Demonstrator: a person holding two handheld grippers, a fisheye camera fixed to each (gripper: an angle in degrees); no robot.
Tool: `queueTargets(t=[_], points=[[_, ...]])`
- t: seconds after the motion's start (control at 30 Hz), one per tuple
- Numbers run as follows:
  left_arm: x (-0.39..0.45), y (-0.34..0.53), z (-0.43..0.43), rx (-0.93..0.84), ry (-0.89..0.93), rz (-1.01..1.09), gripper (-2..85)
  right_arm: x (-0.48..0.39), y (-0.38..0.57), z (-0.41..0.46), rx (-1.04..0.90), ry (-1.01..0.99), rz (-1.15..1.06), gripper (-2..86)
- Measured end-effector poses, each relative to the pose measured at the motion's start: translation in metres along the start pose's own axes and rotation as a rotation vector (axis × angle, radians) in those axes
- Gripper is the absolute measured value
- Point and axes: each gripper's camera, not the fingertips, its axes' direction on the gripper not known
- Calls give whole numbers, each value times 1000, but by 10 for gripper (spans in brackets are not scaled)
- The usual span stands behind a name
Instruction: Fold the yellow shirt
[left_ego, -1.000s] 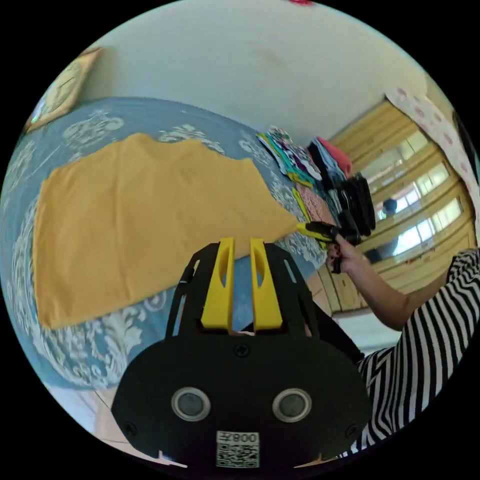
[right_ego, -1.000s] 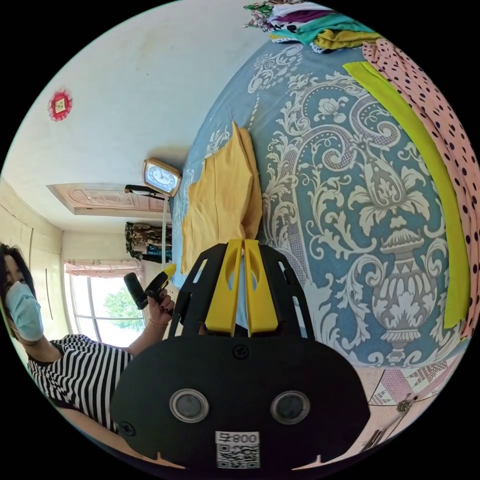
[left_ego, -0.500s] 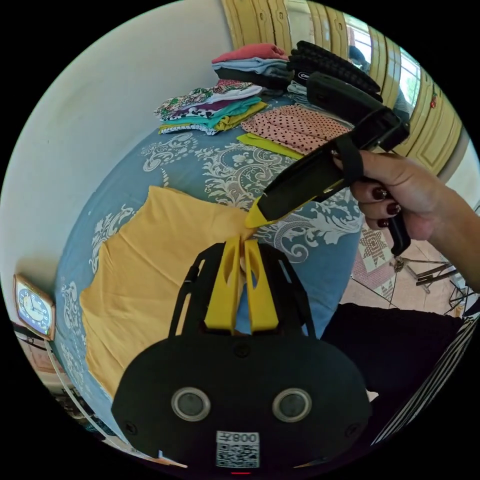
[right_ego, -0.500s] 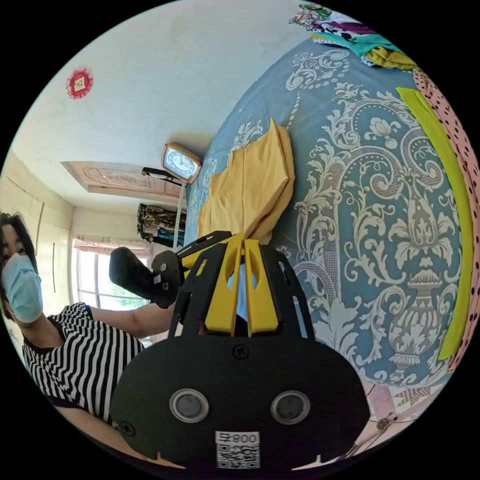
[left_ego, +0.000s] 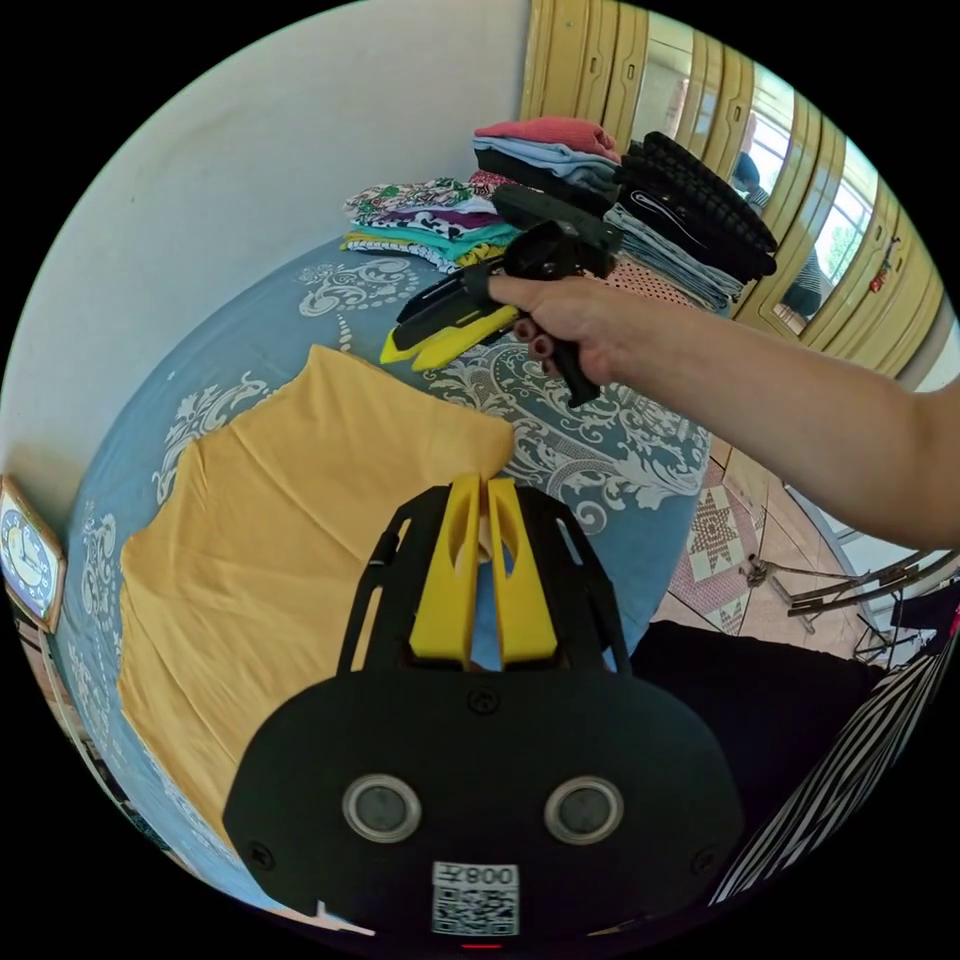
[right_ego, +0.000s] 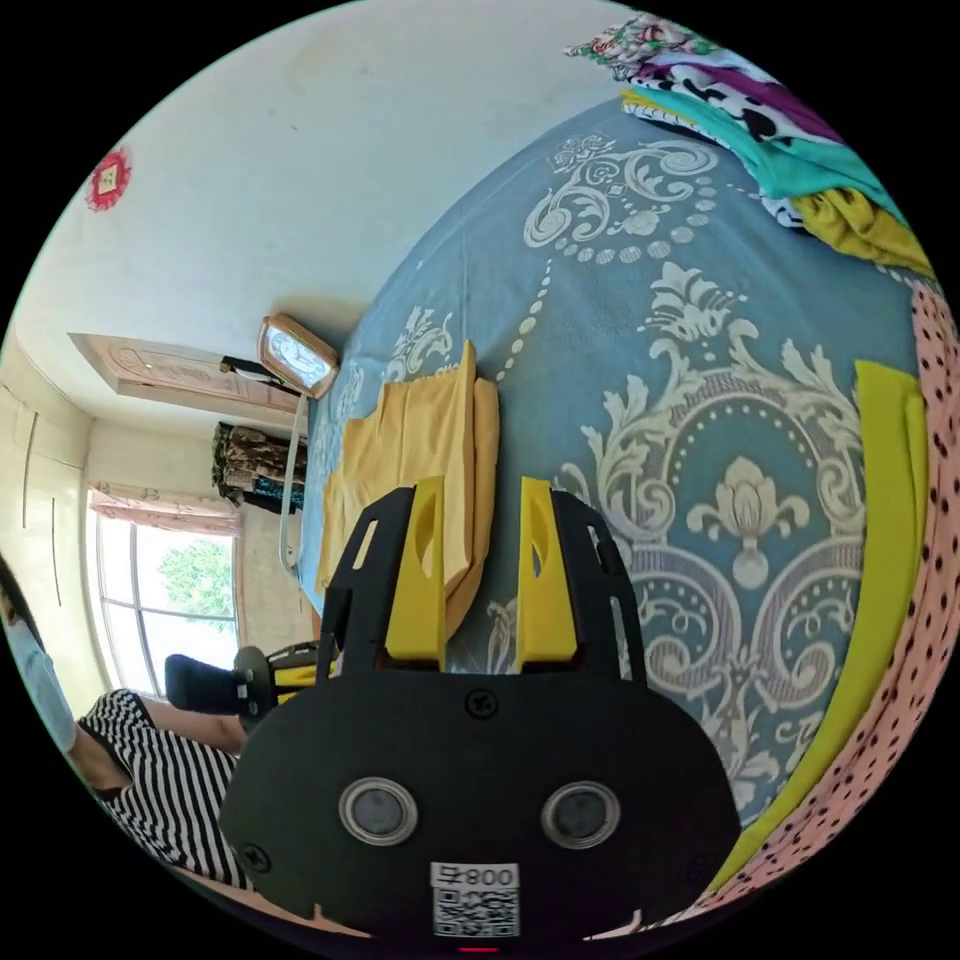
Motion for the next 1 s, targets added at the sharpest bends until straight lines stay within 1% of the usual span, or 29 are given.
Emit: queueTargets(t=[0.33,0.6,0.83,1.0], points=[[-8,0,6,10,40,-21,11,-5,-62,80,-21,30,-11,84],[-30,19,-8,27,73,-56,11,-8,-88,141,-47,49,-18,18],[-67,53,-47,104,127,-127,11,-24,-83,158,37,-77,-39,9],[-111,95,-97,218,155,-229,9,-77,-88,191,66,-160,-151,8]])
